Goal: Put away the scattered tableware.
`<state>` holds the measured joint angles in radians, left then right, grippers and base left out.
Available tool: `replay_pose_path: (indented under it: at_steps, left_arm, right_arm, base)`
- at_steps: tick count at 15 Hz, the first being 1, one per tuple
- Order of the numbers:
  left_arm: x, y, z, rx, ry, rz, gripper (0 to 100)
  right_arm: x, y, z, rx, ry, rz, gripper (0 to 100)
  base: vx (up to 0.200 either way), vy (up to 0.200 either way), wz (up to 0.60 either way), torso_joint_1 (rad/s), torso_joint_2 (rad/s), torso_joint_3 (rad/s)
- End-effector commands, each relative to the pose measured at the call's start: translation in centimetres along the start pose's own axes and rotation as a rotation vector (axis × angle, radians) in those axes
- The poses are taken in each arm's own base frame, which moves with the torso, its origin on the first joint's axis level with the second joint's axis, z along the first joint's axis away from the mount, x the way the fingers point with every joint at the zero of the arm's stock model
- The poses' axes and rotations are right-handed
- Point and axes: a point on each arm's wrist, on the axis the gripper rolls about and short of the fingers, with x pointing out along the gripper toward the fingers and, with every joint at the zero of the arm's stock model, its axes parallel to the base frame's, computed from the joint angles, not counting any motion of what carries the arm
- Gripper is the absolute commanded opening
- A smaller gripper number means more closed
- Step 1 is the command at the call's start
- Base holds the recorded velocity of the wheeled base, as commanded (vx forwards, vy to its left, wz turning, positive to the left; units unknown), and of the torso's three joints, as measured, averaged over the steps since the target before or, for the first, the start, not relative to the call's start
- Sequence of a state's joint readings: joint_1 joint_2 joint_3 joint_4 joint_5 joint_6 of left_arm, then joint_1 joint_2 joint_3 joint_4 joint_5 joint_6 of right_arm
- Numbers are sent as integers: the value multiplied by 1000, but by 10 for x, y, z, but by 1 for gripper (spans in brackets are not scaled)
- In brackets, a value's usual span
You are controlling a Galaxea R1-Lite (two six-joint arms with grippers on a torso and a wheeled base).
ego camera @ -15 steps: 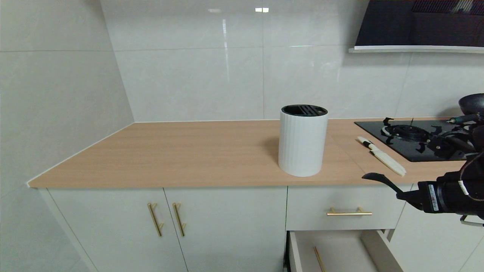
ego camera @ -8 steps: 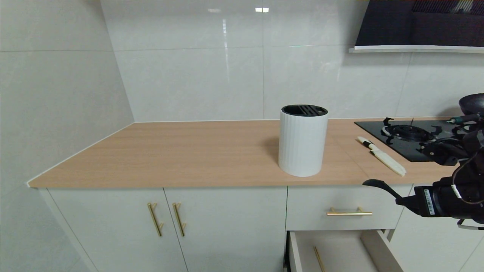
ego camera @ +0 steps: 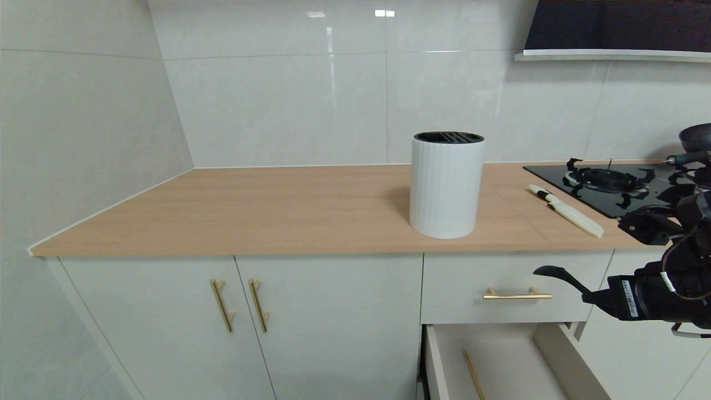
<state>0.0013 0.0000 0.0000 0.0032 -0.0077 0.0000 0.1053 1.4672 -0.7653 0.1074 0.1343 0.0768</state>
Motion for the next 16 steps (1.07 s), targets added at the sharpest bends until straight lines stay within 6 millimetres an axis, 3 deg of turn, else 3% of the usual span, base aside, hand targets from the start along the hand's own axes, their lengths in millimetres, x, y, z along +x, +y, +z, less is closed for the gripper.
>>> replay_pose_path:
  at_steps: [1, 11, 16]
  left_arm:
    - [0, 0, 0, 0, 0, 0, 100]
    - [0, 0, 0, 0, 0, 0, 100]
    - [0, 0, 0, 0, 0, 0, 100]
  right_arm:
    - [2, 0, 0, 1, 8, -1, 0]
    - [14, -2, -3, -9, 40, -3, 0]
    - [18, -3, -5, -8, 55, -4, 0]
  base:
    - [0, 0, 0, -193, 476, 281]
    - [0, 0, 0, -156, 461, 302]
    - [0, 0, 0, 2, 55, 31]
